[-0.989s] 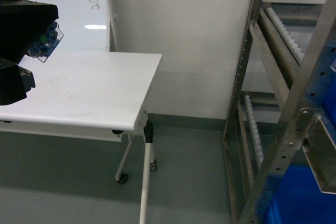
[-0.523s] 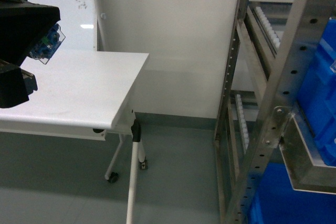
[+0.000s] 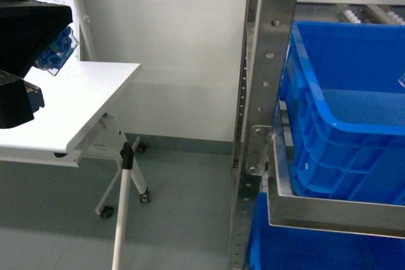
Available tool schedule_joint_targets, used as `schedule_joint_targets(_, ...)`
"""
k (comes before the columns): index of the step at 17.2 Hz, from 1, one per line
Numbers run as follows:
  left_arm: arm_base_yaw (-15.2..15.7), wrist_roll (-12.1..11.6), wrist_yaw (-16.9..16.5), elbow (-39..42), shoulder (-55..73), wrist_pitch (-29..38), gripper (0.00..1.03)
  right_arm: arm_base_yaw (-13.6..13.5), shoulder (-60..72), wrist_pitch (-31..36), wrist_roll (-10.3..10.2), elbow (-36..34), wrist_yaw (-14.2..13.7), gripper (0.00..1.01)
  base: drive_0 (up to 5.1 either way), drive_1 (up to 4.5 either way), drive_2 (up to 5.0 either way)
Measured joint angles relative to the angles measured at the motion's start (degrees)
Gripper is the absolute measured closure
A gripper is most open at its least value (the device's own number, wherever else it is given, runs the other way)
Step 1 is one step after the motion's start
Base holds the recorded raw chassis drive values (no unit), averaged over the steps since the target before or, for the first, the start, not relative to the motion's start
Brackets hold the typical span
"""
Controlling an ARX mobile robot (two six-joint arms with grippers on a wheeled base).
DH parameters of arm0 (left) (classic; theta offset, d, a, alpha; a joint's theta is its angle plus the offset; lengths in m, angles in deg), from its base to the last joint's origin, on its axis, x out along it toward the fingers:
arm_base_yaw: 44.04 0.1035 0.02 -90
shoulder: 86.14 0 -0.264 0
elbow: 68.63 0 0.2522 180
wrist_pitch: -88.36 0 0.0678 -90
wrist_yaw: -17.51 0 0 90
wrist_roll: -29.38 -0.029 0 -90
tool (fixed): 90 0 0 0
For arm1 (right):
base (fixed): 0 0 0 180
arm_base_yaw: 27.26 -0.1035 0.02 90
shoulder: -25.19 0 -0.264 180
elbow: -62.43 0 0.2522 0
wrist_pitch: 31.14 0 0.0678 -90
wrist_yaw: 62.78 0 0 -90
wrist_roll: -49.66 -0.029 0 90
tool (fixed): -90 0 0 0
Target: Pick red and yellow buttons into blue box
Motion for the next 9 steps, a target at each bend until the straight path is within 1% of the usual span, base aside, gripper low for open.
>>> schedule_joint_targets(9, 0.0, 0.0, 0.0, 0.0, 0.0, -0.2, 0.79, 0.0, 0.0, -0.1, 0.0, 0.0, 0.0, 0.75, 4.9, -2.36, -2.4)
